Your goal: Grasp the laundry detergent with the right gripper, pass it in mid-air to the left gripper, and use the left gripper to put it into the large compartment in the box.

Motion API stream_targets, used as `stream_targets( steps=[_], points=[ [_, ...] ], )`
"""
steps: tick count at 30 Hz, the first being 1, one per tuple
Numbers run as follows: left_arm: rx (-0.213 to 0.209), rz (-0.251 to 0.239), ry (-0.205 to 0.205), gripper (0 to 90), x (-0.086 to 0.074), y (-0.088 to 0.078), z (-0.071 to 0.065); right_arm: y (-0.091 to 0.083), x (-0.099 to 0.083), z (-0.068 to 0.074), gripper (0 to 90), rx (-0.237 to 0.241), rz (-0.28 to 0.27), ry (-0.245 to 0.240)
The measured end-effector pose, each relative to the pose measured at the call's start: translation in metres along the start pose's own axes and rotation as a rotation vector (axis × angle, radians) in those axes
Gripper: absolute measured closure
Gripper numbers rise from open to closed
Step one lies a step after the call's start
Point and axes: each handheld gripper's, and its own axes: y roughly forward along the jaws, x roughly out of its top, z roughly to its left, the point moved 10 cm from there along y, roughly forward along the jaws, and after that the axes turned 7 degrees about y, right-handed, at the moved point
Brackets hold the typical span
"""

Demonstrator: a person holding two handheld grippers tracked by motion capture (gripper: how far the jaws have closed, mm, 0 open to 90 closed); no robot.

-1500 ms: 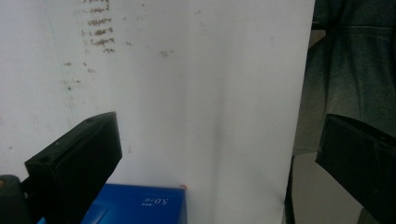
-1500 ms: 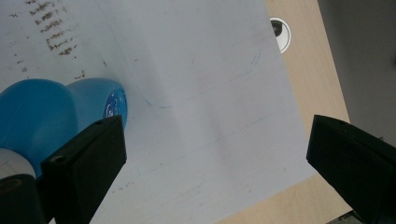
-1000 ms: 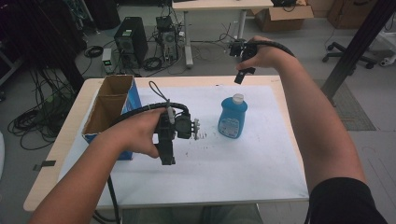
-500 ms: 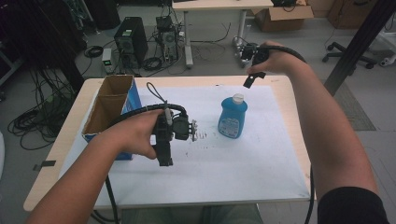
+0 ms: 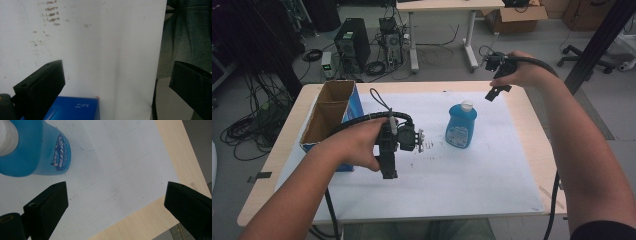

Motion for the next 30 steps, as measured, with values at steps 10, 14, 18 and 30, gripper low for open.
stream_targets(
  steps=[10, 14, 18, 30],
  points=[
    [-0.008, 0.011, -0.006, 0.4, -0.006, 0.001, -0.003, -0.002, -0.020, 0.013, 5.4, 0.030, -0.062, -0.005],
    [-0.016, 0.015, -0.013, 0.4, -0.008, 0.002, -0.006, -0.001, -0.026, 0.021, 5.4, 0.051, -0.104, -0.001],
    [-0.016, 0.034, -0.023, 0.4, -0.013, 0.004, -0.007, 0.002, -0.031, 0.028, 5.4, 0.066, -0.134, -0.010],
    [-0.023, 0.028, -0.031, 0.4, -0.016, 0.005, -0.010, 0.014, -0.037, 0.052, 5.3, 0.087, -0.214, -0.033]
  ],
)
